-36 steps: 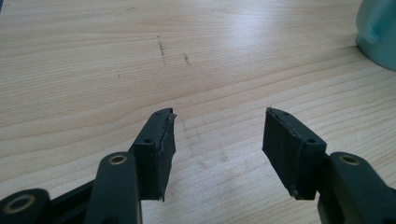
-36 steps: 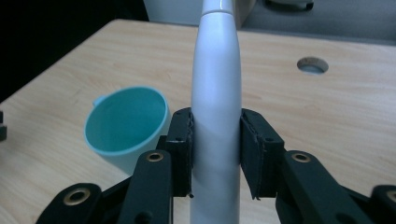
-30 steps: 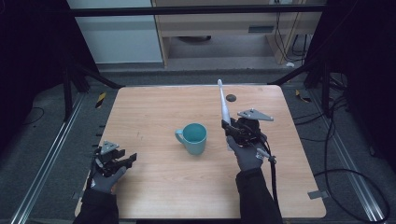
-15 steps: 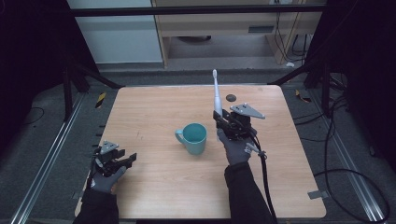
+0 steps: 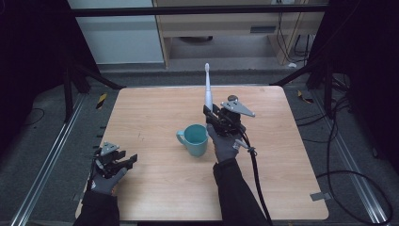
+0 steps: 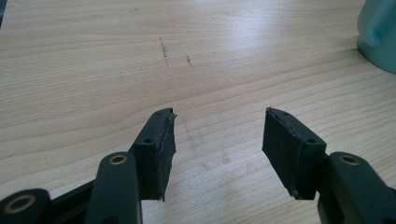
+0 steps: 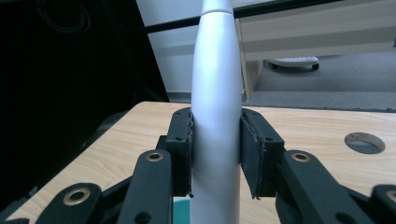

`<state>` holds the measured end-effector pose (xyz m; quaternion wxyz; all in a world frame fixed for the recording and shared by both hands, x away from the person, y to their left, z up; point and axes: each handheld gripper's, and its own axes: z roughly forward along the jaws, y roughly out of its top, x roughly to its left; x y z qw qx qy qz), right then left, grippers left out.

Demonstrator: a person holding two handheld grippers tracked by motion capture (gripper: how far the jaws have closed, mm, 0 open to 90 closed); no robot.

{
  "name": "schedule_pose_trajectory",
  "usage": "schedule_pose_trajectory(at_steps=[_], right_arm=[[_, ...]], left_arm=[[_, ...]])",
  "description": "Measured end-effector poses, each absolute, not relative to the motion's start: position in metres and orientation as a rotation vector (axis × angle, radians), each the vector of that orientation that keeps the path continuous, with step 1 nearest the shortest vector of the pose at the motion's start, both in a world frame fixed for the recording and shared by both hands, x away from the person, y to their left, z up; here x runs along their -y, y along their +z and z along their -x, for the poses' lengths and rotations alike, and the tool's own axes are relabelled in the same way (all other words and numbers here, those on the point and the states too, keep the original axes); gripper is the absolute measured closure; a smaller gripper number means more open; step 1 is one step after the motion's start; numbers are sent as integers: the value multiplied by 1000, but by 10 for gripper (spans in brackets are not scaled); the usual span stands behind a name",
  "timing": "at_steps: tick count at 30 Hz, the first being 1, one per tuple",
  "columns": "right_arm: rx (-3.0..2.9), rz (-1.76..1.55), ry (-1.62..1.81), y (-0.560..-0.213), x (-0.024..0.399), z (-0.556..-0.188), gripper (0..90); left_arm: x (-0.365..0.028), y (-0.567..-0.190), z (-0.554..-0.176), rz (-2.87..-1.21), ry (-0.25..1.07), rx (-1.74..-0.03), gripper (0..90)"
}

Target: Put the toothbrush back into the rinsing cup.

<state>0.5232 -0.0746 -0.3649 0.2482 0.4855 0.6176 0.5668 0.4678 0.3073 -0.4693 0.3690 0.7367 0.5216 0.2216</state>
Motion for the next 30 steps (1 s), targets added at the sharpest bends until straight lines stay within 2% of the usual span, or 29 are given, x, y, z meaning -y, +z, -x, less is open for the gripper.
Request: schedule_pose_trajectory(at_steps=[19, 30], right_arm=[[-1674, -1309, 1592, -384, 43, -534, 665], [-1706, -1332, 1570, -407, 34, -536, 665]], left_arm=[[-308, -469, -468, -1889, 570, -1337, 432], [-308, -469, -468, -1888, 573, -1337, 432]])
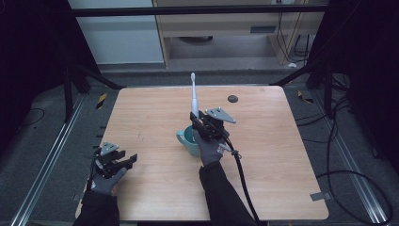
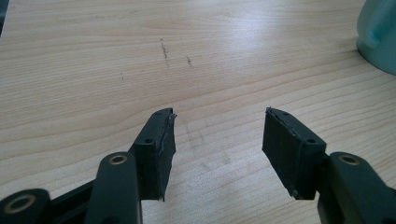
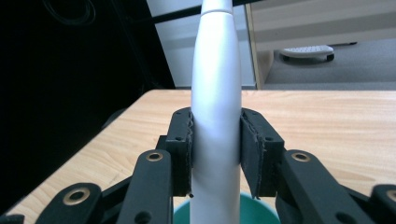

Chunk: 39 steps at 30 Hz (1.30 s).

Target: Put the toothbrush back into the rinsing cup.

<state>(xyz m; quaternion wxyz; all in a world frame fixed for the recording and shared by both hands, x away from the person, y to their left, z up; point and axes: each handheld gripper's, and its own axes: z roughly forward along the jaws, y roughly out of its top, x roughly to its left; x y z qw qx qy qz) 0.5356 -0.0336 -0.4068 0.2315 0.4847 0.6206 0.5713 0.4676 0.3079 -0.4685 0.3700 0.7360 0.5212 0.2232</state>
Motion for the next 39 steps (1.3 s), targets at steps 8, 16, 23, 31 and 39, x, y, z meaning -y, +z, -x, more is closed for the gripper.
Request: schedule_pose_trajectory(at_steps=[8, 16, 23, 31, 39], right_arm=[[-1745, -1346, 1514, -422, 32, -533, 664], [-1777, -1355, 1464, -432, 29, -531, 663], [-1804, -1368, 1429, -440, 28, -530, 661], [-1839, -1382, 1383, -442, 28, -530, 657], [-1840, -1349, 1413, -434, 33, -524, 589]], left_arm=[[-308, -469, -468, -1890, 571, -1337, 432], [-307, -469, -468, -1891, 572, -1337, 432], [-307, -469, -468, -1891, 572, -1337, 432], [-307, -469, -468, -1892, 570, -1335, 432], [-307, -470, -468, -1892, 567, -1336, 431]])
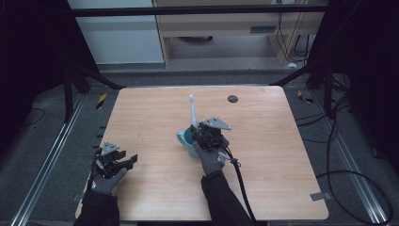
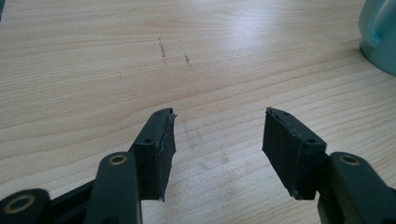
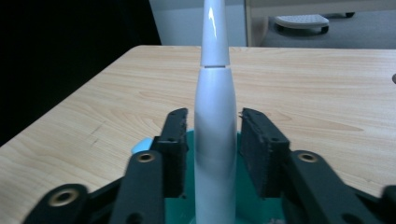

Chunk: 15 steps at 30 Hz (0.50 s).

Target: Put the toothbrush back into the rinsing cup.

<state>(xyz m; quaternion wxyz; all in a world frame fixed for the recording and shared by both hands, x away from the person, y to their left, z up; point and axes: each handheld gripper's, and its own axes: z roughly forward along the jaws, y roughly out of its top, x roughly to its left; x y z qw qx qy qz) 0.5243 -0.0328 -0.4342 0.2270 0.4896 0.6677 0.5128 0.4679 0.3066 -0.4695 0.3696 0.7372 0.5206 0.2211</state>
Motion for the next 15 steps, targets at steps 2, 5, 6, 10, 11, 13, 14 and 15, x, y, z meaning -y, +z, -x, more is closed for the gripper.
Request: schedule_pose_trajectory(at_steps=[2, 5, 6, 10, 11, 13, 14, 15], right_arm=[[-1856, -1330, 1431, -430, 37, -520, 547], [-1881, -1279, 1436, -424, 43, -511, 445], [-1891, -1262, 1453, -420, 48, -507, 397], [-1927, -1247, 1527, -412, 69, -496, 287], [-1930, -1246, 1534, -411, 74, -494, 278], [-1936, -1233, 1524, -408, 88, -490, 263], [-1933, -1233, 1515, -407, 96, -489, 254], [-1934, -1234, 1505, -406, 103, -487, 245]], left_arm=[[-307, -470, -468, -1892, 567, -1336, 431], [-306, -470, -468, -1891, 568, -1335, 430], [-306, -470, -468, -1891, 567, -1335, 429], [-306, -469, -467, -1896, 571, -1332, 428], [-306, -469, -467, -1896, 571, -1332, 428], [-306, -469, -467, -1896, 570, -1332, 428], [-306, -469, -467, -1896, 570, -1331, 427], [-306, -469, -467, -1896, 568, -1329, 427]])
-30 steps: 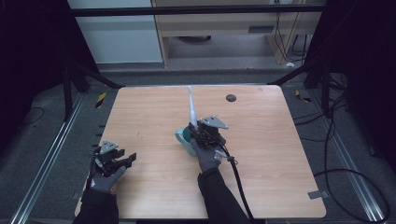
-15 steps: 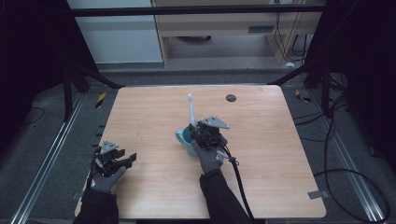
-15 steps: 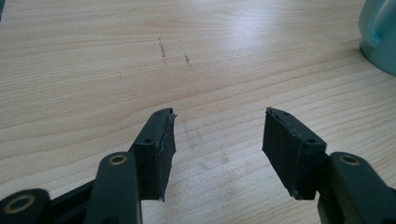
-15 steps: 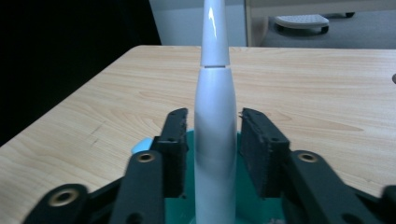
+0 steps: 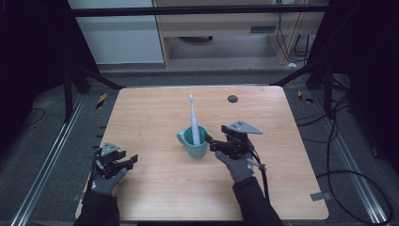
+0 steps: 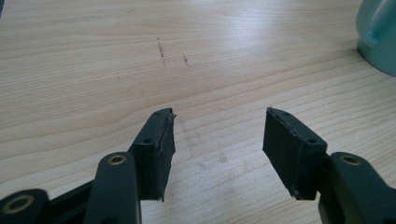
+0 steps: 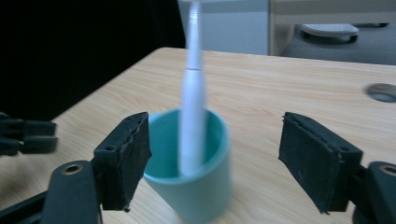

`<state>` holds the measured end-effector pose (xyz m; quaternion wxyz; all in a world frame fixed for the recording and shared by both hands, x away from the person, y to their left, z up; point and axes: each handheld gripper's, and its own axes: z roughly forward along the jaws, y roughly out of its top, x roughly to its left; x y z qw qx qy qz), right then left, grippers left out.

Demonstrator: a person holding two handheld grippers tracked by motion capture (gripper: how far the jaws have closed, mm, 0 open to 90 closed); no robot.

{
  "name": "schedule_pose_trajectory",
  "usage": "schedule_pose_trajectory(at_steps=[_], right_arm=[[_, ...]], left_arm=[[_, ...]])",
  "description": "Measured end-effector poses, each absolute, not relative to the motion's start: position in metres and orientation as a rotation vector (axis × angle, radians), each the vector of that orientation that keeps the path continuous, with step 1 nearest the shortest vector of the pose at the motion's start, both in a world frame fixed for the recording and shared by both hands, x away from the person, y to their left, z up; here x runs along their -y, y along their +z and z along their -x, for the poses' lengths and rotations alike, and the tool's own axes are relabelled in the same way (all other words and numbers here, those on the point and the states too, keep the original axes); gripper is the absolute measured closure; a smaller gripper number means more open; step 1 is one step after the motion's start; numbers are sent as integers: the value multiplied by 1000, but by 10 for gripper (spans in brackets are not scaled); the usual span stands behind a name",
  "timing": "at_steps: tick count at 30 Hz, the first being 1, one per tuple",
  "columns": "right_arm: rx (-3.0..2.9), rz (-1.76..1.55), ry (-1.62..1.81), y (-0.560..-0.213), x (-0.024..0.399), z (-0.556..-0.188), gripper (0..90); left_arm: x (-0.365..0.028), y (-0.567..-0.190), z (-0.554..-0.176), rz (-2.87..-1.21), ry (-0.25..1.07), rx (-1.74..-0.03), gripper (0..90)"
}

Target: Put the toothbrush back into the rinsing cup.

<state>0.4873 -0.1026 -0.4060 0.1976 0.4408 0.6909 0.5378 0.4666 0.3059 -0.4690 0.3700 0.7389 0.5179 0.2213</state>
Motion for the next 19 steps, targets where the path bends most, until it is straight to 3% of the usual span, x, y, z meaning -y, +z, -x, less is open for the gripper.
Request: schedule_pose_trajectory(at_steps=[11, 19], right_arm=[[-1859, -1373, 1316, -439, 200, -462, 214], [-1922, -1430, 1091, -463, 227, -452, 209]], left_arm=[[-305, -470, -466, -1905, 564, -1315, 418], [-305, -473, -466, -1930, 556, -1307, 405]])
